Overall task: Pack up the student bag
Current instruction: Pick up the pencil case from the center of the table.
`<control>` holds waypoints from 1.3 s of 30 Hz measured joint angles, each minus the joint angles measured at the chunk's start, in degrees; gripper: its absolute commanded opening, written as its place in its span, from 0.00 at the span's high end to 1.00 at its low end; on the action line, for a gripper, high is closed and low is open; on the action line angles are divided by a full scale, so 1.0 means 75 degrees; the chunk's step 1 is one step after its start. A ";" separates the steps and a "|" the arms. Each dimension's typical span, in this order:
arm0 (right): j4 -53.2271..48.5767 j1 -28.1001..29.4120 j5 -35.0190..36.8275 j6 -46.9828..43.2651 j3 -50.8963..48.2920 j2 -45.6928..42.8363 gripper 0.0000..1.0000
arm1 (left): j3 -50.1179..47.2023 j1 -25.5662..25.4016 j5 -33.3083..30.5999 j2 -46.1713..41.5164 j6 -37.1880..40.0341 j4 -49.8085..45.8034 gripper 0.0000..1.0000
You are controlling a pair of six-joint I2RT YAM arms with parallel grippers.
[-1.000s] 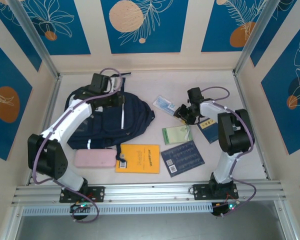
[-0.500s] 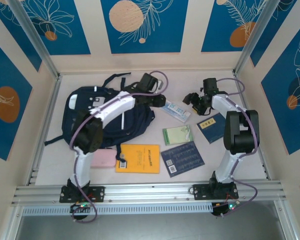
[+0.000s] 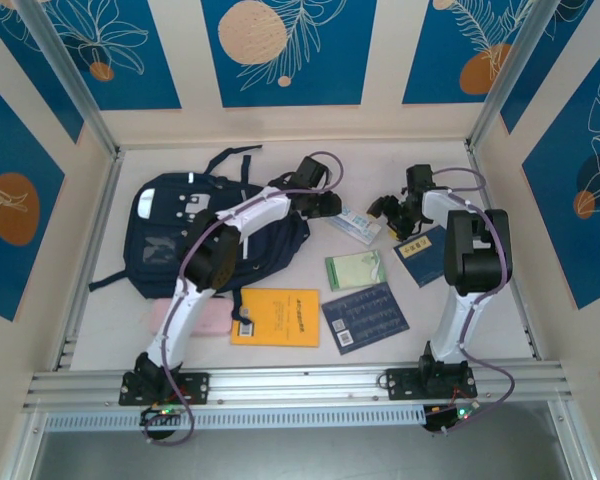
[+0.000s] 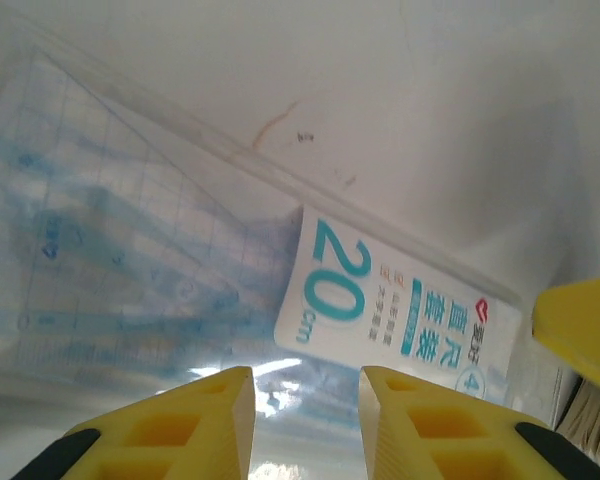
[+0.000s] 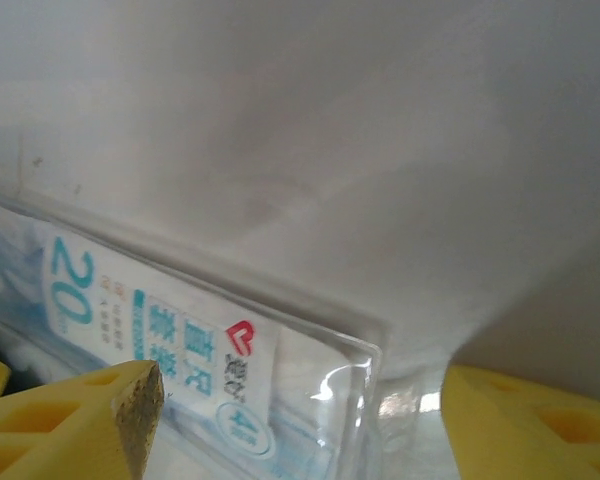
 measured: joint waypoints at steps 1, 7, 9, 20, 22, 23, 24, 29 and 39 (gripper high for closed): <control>0.0003 -0.0023 -0.0096 0.0000 0.0003 0.0000 0.27 | 0.0096 0.0023 0.0003 0.0082 -0.0076 0.0000 0.68; 0.0134 -0.0073 -0.0542 -0.0020 -0.0003 0.0061 0.34 | 0.0469 0.0131 0.0140 0.0574 -0.0277 -0.0038 0.70; 0.0271 -0.0050 -0.0874 -0.0015 -0.0003 0.0143 0.38 | 0.0545 0.0160 0.0265 0.0603 -0.0323 -0.0041 0.71; 0.0892 -0.0108 -0.1649 0.0207 -0.0469 0.0315 0.94 | 0.0597 0.0268 0.0624 0.0691 -0.0388 -0.0041 0.76; 0.1020 -0.0117 -0.1690 0.0239 -0.0632 0.0251 1.00 | 0.0597 0.0280 0.0664 0.0691 -0.0411 -0.0023 0.76; 0.1072 -0.0114 -0.1693 0.0268 -0.0720 0.0181 1.00 | 0.0597 0.0280 0.0676 0.0691 -0.0417 -0.0017 0.75; 0.1119 -0.0111 -0.1693 0.0274 -0.0766 0.0117 1.00 | 0.0597 0.0283 0.0688 0.0691 -0.0425 -0.0015 0.74; 0.1262 -0.0085 -0.1696 0.0315 -0.0991 -0.0466 1.00 | 0.0335 0.0332 0.1023 0.0443 -0.0586 0.0143 0.51; 0.1778 0.0087 -0.1853 0.0903 -0.1842 -0.2882 1.00 | -0.2183 0.0650 0.1568 -0.2445 -0.1393 0.0682 0.35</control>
